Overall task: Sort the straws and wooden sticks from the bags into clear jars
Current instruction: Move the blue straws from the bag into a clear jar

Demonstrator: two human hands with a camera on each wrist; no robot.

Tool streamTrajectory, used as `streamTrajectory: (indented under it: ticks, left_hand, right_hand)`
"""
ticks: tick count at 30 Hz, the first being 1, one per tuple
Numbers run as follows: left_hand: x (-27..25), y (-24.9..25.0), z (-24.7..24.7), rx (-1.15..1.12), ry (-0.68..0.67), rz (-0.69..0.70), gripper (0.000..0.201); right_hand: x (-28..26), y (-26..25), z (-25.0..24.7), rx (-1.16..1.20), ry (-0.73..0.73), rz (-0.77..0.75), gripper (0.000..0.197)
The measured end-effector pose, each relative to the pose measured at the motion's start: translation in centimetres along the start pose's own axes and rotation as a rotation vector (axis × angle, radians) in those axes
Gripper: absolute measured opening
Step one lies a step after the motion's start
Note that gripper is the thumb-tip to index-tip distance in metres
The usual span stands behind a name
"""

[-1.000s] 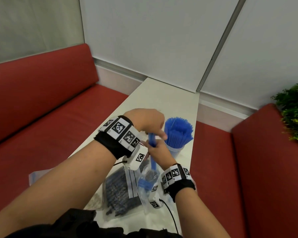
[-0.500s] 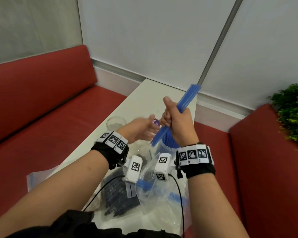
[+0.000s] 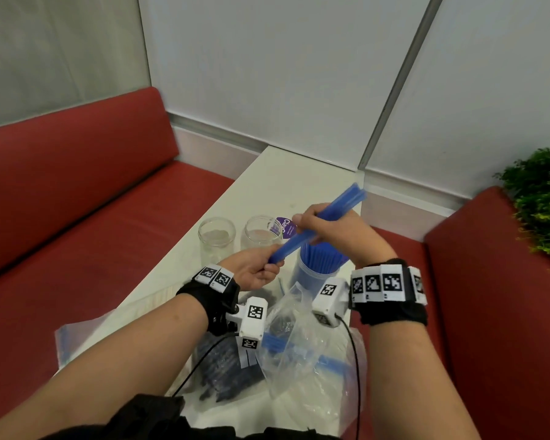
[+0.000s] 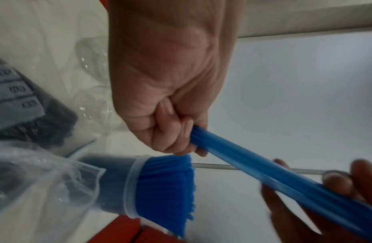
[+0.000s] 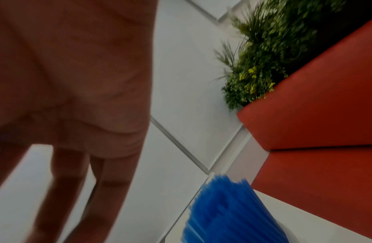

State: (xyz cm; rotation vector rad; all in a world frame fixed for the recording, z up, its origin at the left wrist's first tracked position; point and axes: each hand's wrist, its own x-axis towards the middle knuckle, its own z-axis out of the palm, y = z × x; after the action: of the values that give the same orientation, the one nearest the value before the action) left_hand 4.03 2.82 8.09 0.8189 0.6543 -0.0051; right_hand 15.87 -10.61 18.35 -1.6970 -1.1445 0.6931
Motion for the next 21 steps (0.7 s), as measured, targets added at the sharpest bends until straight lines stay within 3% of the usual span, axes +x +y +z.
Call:
streamTrajectory:
  ticks: [3, 7, 10, 13, 14, 18, 21]
  left_hand:
    - [0.8, -1.1, -1.2, 0.012, 0.063, 0.040, 0.027]
    - [2.2, -2.9, -1.7, 0.026, 0.191, 0.097, 0.024]
    - [2.7, -5.1, -1.6, 0.541, 0.210, 0.109, 0.019]
    - [2.8, -7.4, -1.8, 1.404, 0.058, 0.251, 0.024]
    - [2.7, -8.2, -1.8, 1.587, -0.009, 0.264, 0.026]
    - [3.1, -11.2, -2.3, 2.001, -0.252, 0.245, 0.030]
    - [3.3, -12.5, -3.0, 2.238, -0.238, 0.249, 0.039]
  right_hand:
    - [-0.3, 0.2, -2.4, 0.034, -0.086, 0.092, 0.016]
    - [0.1, 1.0, -3.8, 0.039, 0.010, 0.134, 0.005]
    - [1.0, 2.1, -4.6, -0.052, 0.071, 0.194, 0.005]
    - [1.8, 3.2, -5.1, -0.144, 0.126, 0.251, 0.009]
    - [2.0, 3.6, -5.2, -0.159, 0.152, 0.262, 0.010]
    - [2.7, 4.9, -5.2, -0.222, 0.274, 0.265, 0.009]
    - [2.8, 5.7, -4.4, -0.294, 0.319, 0.296, 0.008]
